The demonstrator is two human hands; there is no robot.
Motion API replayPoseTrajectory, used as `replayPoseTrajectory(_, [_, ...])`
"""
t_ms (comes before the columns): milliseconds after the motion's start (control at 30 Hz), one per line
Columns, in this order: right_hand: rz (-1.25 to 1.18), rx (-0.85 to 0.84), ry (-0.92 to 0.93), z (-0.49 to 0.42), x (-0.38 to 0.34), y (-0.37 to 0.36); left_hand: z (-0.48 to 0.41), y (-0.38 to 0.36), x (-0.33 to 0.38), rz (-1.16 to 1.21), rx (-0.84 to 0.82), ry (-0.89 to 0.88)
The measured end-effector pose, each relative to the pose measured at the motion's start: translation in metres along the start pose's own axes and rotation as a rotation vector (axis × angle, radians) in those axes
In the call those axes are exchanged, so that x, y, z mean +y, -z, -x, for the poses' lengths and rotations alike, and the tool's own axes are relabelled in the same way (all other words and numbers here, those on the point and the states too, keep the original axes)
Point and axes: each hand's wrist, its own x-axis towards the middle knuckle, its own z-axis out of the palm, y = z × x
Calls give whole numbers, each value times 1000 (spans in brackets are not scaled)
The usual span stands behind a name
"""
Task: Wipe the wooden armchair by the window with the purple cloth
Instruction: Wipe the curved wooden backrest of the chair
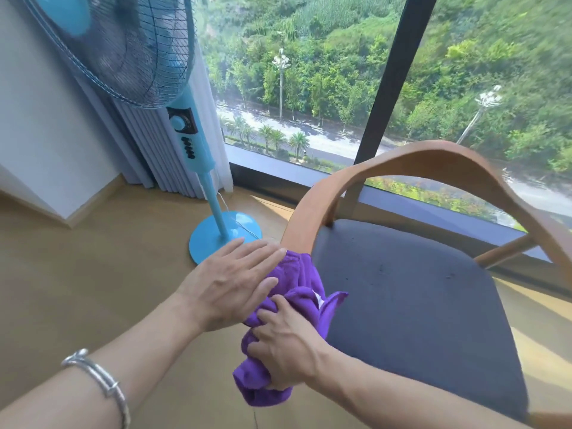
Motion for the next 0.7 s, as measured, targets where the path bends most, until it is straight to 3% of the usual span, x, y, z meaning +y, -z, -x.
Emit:
replayPoseTrajectory(133, [-261,532,-259,21,-5,-33,-7,-11,4,-9,-111,113])
replayPoseTrajectory(200, [-378,680,-364,30,-4,-52,-16,-17,8,6,-164,212])
replayPoseTrajectory(300, [-653,784,-633,30,9,-69,-36,-30,13,59,-229,269])
replayPoseTrajectory(367, [-979,834,-859,24,21,-65,-51,-42,11,122,-245,281])
replayPoseTrajectory(467, [-1312,802,-932,11,43,-52,-73,-58,9,227,-307,357])
replayPoseTrajectory(700, [-1357,893,-1005,-16,97,-50,-107,-89,-4,469,-223,432])
